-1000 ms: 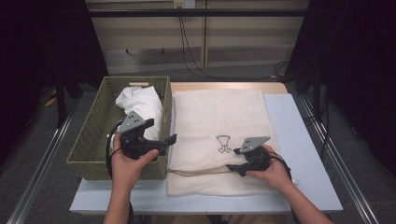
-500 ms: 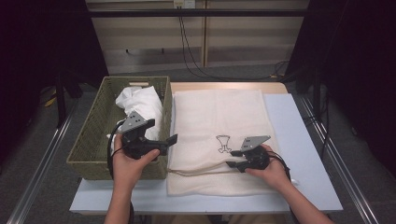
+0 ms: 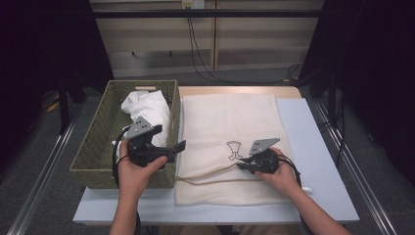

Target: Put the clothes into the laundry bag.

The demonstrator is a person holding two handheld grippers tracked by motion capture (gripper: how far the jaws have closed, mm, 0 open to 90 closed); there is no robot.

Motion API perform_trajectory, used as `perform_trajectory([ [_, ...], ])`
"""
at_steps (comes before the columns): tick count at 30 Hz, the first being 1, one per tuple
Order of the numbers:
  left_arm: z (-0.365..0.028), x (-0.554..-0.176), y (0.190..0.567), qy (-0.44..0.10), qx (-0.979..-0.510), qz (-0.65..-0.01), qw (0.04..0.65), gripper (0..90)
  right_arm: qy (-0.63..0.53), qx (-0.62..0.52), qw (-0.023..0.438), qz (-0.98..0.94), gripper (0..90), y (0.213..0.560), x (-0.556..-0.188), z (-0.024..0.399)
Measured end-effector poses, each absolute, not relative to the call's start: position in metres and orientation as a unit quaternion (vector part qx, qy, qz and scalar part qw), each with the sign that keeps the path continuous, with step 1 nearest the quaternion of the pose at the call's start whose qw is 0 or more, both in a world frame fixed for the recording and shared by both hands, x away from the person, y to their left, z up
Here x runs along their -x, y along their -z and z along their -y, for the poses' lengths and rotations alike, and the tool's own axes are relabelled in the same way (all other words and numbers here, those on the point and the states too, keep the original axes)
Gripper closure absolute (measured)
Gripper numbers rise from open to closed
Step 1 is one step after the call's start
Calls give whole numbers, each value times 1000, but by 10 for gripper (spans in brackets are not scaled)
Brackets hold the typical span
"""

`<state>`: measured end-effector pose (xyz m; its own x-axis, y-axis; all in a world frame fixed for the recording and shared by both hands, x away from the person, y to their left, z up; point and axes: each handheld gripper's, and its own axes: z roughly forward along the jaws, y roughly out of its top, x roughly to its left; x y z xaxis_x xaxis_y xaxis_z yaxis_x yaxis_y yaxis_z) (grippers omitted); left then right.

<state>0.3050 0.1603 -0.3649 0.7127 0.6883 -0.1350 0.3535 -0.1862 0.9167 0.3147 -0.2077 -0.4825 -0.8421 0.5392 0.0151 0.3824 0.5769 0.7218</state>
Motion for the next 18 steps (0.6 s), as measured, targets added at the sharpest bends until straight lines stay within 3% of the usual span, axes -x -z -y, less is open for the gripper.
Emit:
perform_trajectory([
  [18,-164,-307,363,-151,-753,-345,540,9,-397,-291,84,-866,867,464,-343,211],
])
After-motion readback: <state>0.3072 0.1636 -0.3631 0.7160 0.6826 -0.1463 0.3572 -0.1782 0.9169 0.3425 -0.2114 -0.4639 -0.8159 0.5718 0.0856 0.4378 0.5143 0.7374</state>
